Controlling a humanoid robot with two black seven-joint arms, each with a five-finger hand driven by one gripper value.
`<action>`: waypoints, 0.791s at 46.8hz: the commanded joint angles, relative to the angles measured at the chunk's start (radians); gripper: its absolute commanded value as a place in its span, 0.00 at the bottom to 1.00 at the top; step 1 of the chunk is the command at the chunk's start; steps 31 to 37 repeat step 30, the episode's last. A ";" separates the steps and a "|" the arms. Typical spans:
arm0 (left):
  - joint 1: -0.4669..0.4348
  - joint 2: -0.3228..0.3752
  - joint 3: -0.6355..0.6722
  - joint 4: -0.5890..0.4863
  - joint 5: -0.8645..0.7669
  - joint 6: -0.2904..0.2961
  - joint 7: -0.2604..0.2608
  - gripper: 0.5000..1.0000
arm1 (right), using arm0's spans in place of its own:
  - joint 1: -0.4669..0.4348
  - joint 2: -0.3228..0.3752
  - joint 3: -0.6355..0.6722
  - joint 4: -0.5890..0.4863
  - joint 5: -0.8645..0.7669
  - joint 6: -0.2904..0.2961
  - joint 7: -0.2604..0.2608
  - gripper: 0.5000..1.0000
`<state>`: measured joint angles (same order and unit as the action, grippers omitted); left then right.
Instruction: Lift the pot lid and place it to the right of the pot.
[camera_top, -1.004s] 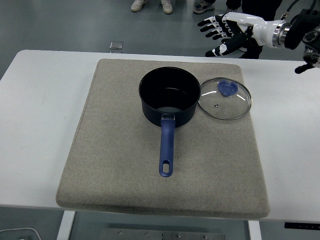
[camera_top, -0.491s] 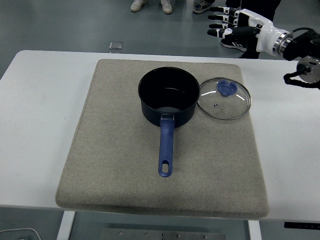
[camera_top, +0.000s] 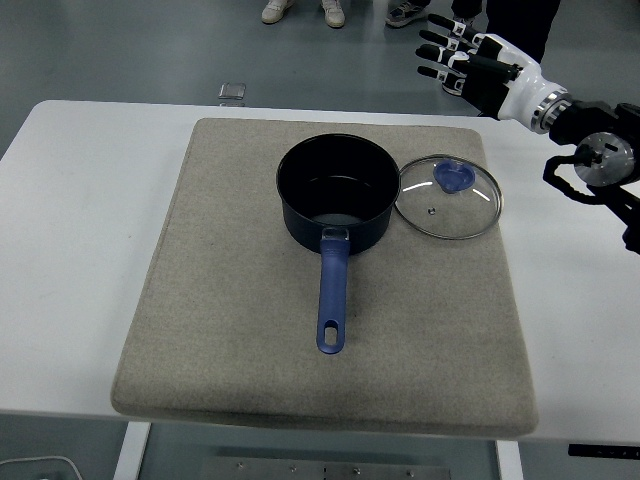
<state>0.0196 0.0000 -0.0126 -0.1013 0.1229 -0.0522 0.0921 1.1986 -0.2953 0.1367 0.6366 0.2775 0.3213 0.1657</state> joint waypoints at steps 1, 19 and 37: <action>0.000 0.000 -0.001 0.000 0.000 0.000 0.000 1.00 | -0.016 0.005 0.001 -0.005 0.043 -0.008 0.000 0.79; 0.000 0.000 -0.001 0.000 0.000 0.000 0.000 1.00 | -0.036 0.018 0.003 -0.009 0.042 -0.031 0.011 0.81; 0.000 0.000 -0.001 0.000 0.000 0.000 0.000 1.00 | -0.044 0.019 0.003 -0.012 0.042 -0.033 0.011 0.81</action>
